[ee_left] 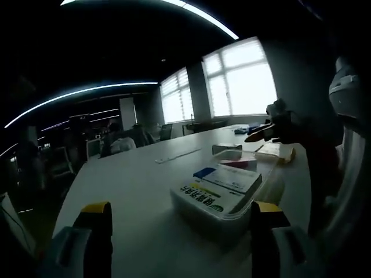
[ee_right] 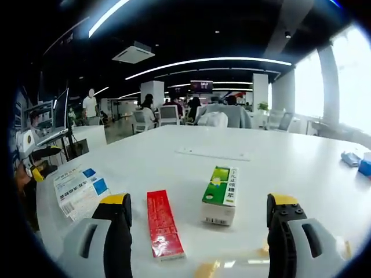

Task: Arrange the small medicine boxes into an aligned row inside the storage area until every box is upright, visible, and separated from the surrounding clutter.

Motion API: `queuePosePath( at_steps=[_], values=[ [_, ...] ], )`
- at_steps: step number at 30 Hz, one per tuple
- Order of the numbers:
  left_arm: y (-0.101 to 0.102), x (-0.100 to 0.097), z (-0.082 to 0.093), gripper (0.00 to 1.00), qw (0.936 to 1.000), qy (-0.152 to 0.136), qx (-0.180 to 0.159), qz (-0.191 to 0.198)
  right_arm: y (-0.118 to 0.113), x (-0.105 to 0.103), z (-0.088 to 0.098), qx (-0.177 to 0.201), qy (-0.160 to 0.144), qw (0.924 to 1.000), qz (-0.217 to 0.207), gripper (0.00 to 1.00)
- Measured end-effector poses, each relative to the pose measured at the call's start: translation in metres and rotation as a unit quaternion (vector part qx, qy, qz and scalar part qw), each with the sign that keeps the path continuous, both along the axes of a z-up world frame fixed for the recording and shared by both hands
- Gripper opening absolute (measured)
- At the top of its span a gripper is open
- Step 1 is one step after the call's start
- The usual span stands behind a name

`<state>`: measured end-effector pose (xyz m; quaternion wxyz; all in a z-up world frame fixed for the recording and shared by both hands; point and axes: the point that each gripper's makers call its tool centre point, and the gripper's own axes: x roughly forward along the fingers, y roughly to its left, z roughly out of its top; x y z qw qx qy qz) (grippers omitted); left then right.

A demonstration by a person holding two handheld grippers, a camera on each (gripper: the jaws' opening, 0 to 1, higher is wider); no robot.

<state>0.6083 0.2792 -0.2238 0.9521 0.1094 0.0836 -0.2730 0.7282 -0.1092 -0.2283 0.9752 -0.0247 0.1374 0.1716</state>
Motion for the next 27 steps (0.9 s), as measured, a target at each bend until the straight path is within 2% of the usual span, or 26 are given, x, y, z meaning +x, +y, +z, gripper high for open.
queuePosePath(
  at_steps=[4,9,11,17,27],
  values=[
    [-0.001,-0.002,-0.002,1.0,0.9999,0.005,-0.011,-0.001,0.0,0.007,-0.002,-0.003,0.002,1.0,0.0,0.94],
    [0.002,-0.005,-0.002,1.0,1.0,0.002,0.005,0.0,-0.004,0.019,-0.007,0.001,0.006,0.9999,-0.014,0.9],
    [0.003,-0.006,-0.003,1.0,1.0,0.004,0.0,0.005,-0.004,0.022,-0.011,0.004,0.012,0.9997,-0.019,0.9],
    [0.0,-0.008,-0.012,0.99,0.9998,0.017,0.004,0.004,-0.009,0.034,-0.024,-0.001,0.017,0.999,-0.042,0.86],
    [-0.005,-0.009,-0.005,0.97,0.9998,0.013,0.012,-0.011,-0.014,0.047,-0.047,0.001,0.009,0.9973,-0.072,0.78]
  ],
)
